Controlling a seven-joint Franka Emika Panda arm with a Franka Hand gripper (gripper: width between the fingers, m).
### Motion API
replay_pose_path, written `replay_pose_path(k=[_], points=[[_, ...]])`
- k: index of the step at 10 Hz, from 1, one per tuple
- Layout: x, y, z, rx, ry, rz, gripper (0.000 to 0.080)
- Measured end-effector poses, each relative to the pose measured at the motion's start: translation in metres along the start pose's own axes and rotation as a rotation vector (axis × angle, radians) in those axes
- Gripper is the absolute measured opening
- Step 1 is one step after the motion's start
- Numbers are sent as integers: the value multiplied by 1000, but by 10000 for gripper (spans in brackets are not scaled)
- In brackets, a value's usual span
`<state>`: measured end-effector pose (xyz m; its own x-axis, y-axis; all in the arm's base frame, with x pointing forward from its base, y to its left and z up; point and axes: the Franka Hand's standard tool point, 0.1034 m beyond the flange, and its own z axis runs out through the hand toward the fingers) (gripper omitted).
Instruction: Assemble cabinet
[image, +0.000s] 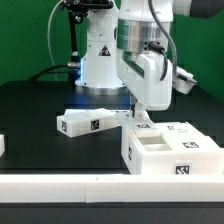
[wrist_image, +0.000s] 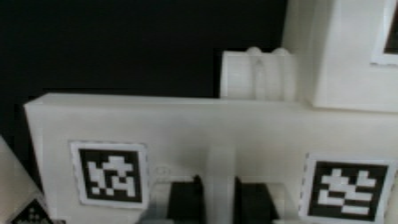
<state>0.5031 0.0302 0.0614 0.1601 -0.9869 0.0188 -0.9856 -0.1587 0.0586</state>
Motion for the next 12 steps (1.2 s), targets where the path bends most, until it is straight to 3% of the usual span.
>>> replay_pose_path(k=[5, 10, 12], points=[[0, -1, 0, 1, 0, 0, 67], [2, -54, -5, 57, 46, 24, 67], [3, -53, -4, 55, 46, 24, 67]])
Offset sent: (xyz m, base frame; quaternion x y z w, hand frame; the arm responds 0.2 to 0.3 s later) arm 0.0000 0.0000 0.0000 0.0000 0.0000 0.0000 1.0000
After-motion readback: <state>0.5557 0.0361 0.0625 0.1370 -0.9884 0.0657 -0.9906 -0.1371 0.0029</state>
